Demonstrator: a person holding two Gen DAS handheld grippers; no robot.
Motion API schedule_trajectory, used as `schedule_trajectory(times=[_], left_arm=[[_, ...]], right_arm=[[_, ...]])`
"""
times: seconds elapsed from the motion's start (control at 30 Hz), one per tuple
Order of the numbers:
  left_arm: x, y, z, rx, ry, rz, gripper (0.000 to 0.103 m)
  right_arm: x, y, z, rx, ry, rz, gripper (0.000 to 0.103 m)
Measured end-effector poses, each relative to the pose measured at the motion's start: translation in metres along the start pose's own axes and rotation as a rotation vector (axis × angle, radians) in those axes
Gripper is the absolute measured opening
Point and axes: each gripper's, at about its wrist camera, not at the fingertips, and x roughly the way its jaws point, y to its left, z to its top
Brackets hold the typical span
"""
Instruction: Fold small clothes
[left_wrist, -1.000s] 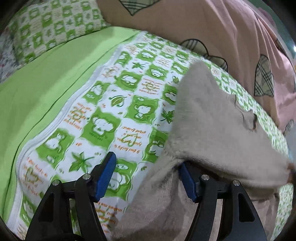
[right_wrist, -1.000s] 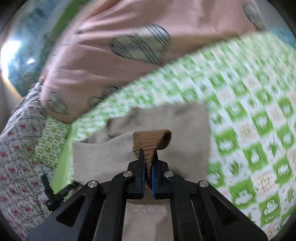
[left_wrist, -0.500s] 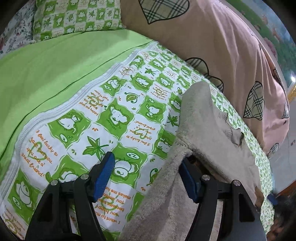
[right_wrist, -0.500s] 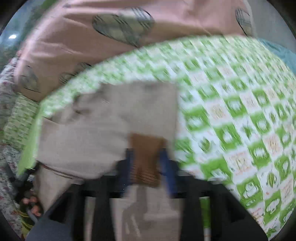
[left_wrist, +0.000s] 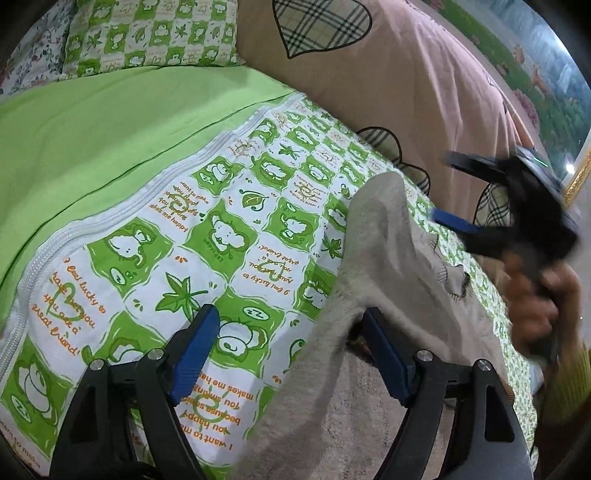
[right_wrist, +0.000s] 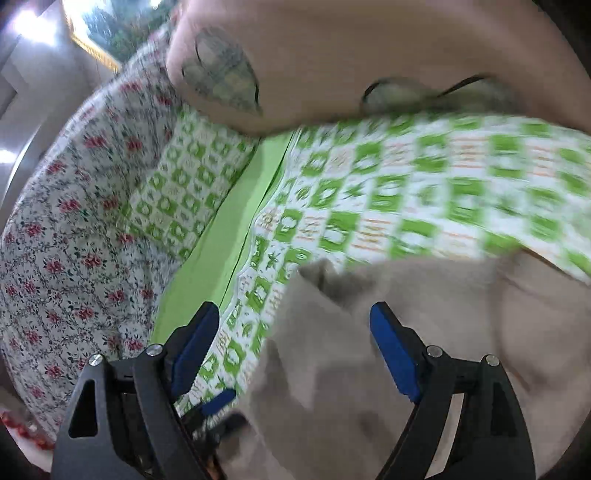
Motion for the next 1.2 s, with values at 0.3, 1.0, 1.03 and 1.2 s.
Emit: schedule_trajectory(times=[0.3,1.0,1.03,1.2], left_arm=[[-0.002,0.002,-0.002,0.001,-0.033,-0.023,0.083],[-0.003,0.003,0.0,-0.012,-0.03,-0.034,0.084],[-0.002,0.002,0.0,-0.012,-0.028,-0.032,0.084],[-0.002,0.003,0.002,-0.023,-0.015,-0.036,0.084]], right_arm=[[0.092,0.015,0.008,-0.039,0.279,0.146,0.086],[-0.089,-0.071,-0.167,0.236,-0.092,-0.169,0.068],[-0.105,-0.085,-0.184,0.278,-0.117,-0.193,0.055],[-0.178,-0.099,-0.235,0.388,-0.248,-0.313,0.054]])
